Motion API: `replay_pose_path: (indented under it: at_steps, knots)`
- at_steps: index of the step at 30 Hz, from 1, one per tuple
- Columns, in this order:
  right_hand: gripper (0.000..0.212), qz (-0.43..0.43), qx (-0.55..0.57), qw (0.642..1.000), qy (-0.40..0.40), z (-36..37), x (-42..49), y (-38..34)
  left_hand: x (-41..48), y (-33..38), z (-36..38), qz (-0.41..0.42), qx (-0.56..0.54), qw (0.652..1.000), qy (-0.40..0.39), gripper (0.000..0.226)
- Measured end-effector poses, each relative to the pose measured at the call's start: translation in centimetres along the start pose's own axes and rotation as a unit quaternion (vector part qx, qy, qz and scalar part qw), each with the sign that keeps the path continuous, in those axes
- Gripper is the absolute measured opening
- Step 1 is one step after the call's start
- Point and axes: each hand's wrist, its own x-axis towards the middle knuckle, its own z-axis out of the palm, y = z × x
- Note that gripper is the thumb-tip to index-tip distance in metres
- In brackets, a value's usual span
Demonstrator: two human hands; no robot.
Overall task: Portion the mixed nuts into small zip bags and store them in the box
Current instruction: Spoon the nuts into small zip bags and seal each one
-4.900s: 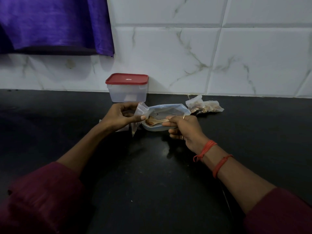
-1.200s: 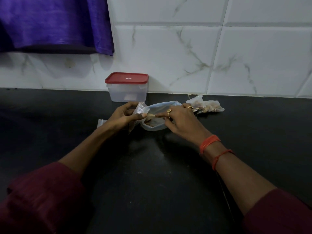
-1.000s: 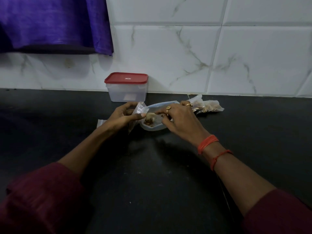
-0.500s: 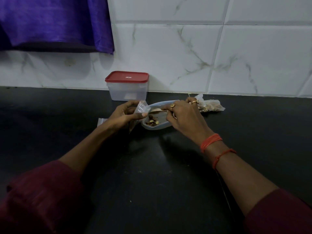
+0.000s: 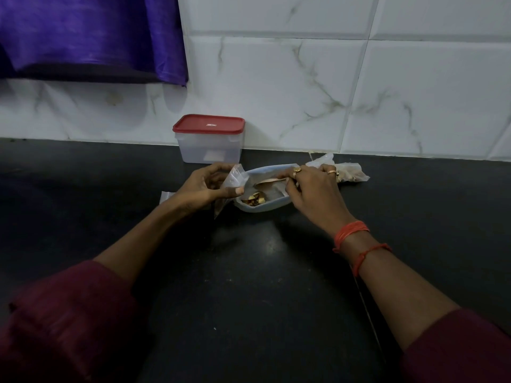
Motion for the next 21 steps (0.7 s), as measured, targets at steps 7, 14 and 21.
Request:
replay_pose_path:
  at_steps: [7,14,21]
  knots:
    - [0.028,0.052,0.117,0.992,-0.014,-0.1,-0.1,0.0,0.3,-0.3,-0.3,-0.016,0.034,0.999,-0.007,0.076]
    - [0.031,0.114,0.169,0.977,-0.053,-0.2,-0.3,-0.7,0.0,-0.1,-0.3,-0.01,0.041,0.999,-0.02,0.066]
    - [0.031,0.201,0.189,0.957,-0.084,0.4,-0.2,-1.0,-0.1,0.0,-0.3,0.005,0.058,0.998,-0.003,0.069]
